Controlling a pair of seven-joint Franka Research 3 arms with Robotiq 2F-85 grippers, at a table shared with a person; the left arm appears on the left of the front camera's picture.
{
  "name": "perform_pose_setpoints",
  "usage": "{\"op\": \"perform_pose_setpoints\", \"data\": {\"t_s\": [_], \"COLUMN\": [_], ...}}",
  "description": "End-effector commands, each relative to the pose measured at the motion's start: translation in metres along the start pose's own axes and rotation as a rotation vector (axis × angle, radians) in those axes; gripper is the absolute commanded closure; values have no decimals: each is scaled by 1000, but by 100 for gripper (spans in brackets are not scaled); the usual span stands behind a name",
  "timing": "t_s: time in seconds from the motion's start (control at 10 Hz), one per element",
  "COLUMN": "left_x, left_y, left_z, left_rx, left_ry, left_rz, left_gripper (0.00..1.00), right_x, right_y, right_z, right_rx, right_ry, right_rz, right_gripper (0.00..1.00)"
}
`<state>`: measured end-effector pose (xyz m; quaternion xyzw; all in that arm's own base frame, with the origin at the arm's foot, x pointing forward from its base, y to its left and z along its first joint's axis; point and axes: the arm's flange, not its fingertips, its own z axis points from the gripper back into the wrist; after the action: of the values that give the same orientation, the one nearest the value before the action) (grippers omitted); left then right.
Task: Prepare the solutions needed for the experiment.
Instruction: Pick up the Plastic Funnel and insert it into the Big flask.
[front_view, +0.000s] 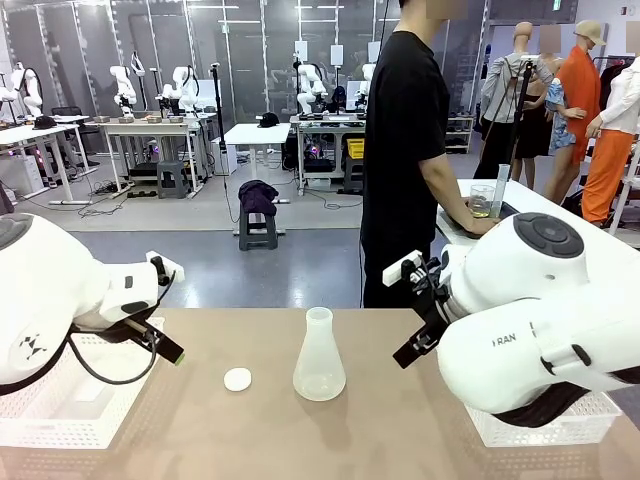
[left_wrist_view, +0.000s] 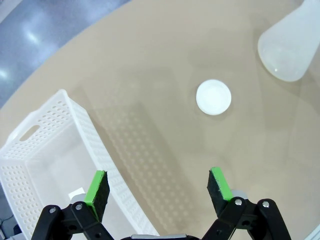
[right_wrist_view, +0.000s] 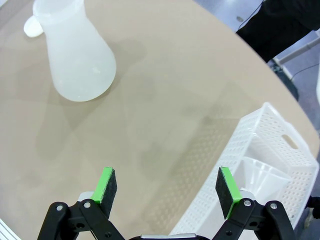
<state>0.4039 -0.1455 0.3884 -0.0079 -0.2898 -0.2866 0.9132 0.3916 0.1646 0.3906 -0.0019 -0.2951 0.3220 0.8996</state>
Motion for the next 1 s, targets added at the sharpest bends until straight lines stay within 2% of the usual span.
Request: {"op": "perform_pose_setpoints", "data": {"t_s": [0.0,0.3,0.5,0.9], "left_x": [1,8,8,8], "left_y": [5,13,12,13], "left_z": [29,83,113,122], "left_rx": [18,29,18,36], "left_ry": [-75,-109,-172,-167], "left_rz": [30,40,33,-14], "left_gripper": [0,0,0,0], "right_x": [13,41,48,51], "right_y": [9,13,20,23], "right_z": [35,96,130,134], "right_rx": [-98,-185,-246,-279], "right_ry": [-17,-80,-110,-67], "right_rz": [-9,-30,-31,-35], "right_gripper": [0,0,0,0]}}
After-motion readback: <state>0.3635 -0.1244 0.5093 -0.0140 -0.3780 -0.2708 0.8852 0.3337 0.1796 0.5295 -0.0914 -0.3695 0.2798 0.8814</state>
